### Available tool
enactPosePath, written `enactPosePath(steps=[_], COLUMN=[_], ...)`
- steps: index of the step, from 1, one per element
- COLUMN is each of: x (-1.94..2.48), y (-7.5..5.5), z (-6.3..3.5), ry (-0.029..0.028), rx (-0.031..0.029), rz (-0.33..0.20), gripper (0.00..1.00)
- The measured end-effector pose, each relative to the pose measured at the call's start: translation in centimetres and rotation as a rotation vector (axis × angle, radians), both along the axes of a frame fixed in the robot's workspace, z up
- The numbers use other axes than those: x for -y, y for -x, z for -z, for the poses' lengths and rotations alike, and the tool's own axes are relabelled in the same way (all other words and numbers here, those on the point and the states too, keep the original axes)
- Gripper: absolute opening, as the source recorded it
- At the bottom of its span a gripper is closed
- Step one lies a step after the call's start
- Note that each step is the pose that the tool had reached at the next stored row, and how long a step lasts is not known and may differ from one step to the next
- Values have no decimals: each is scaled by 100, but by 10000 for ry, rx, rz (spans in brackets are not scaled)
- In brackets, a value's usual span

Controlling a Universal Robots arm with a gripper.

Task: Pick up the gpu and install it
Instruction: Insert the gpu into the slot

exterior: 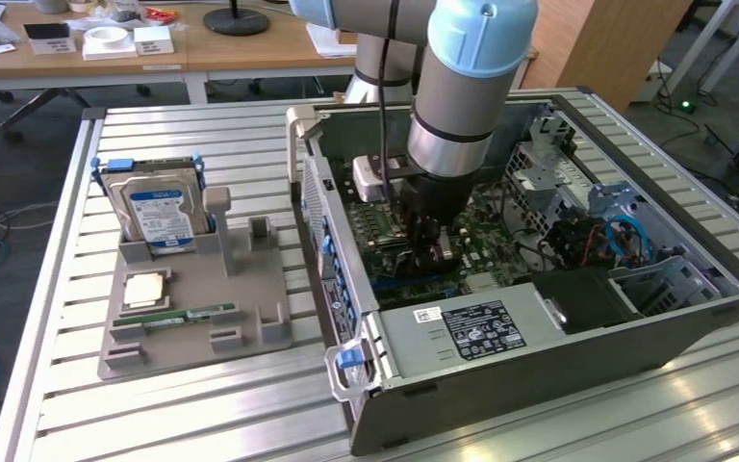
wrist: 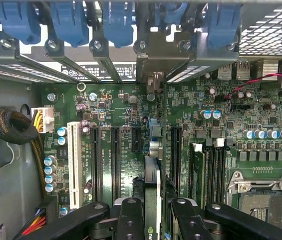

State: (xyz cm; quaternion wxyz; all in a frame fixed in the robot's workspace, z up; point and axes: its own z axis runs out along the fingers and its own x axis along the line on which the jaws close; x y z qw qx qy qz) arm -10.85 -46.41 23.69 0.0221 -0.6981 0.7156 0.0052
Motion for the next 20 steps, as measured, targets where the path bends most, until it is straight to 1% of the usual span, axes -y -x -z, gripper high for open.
enactPosePath(steps=[6,7,8,9,11,12,13,17,20], x=[0,-1,-1,-1,0,0,0,0,0], y=[1,5,4,2,0,0,0,0,0], z=[0,4,2,2,1,1,1,-2,-30], ry=[-2,-13,-5,-5,-1,-1,-2,0,-1], rx=[-2,-5,1,3,1,1,1,0,0], rz=[0,8,8,5,0,0,0,0,0], gripper=[26,27,32,32,45,45,51,51,51])
